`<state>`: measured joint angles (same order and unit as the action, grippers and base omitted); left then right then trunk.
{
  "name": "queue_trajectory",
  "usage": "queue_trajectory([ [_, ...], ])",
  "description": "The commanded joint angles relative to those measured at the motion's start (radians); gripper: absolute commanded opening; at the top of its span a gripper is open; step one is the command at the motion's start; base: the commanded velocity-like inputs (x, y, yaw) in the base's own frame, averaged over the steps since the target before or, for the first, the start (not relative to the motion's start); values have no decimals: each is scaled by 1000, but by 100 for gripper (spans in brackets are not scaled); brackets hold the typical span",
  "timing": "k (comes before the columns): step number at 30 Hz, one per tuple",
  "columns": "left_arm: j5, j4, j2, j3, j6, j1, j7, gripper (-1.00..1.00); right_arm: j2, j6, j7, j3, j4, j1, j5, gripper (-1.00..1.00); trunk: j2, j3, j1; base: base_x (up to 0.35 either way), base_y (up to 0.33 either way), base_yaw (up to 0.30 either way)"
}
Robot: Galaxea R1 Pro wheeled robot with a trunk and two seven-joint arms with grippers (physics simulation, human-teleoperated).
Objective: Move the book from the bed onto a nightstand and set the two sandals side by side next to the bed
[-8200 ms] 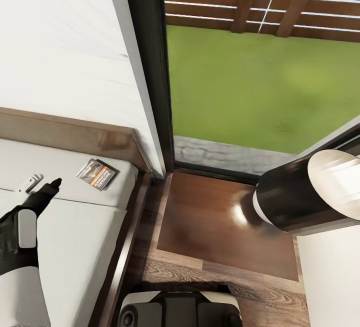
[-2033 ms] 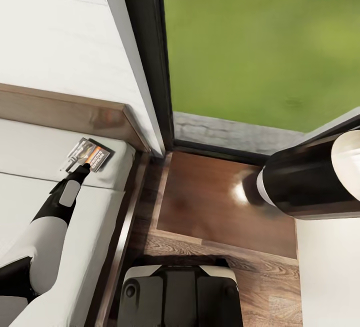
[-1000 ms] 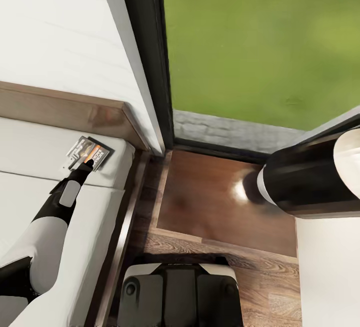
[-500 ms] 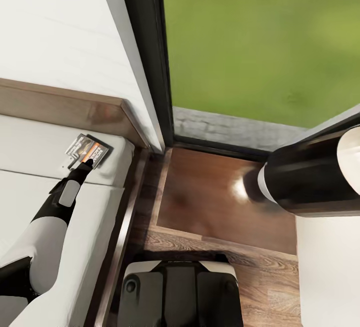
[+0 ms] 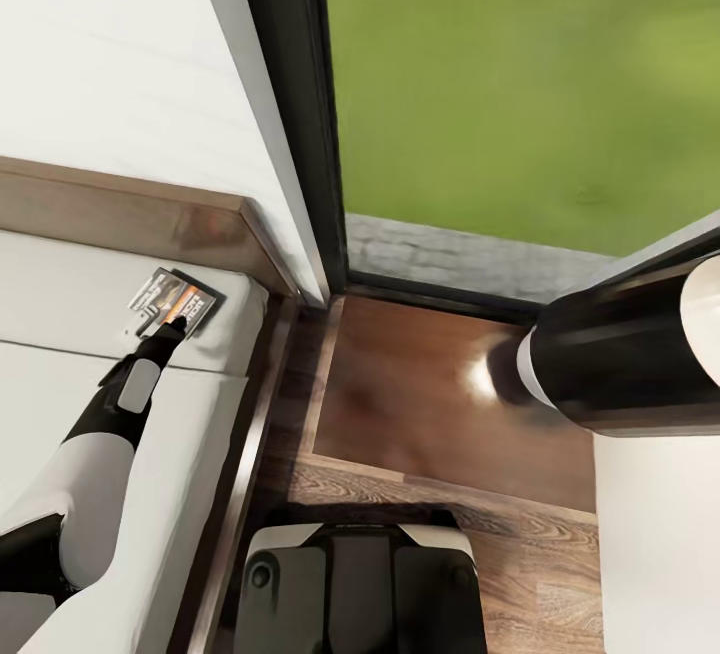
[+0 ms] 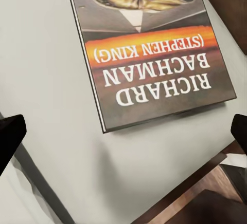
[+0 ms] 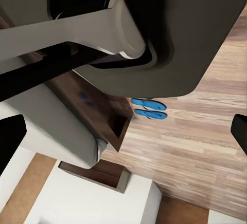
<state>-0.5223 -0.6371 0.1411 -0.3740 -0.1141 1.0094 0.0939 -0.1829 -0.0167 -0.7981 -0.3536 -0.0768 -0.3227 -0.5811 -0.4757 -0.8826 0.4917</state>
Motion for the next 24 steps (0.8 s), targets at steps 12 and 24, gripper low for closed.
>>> queue_trajectory([
  [12, -12, -87, -15, 3, -12, 0, 6, 100, 0, -2, -6, -8, -4, -1, -10, 100, -1, -1, 0, 0, 0, 0],
  [24, -12, -88, -47, 7, -11, 0, 2, 100, 0, -1, -6, -8, -4, -1, -10, 100, -64, -29, 35, 0, 0, 0],
])
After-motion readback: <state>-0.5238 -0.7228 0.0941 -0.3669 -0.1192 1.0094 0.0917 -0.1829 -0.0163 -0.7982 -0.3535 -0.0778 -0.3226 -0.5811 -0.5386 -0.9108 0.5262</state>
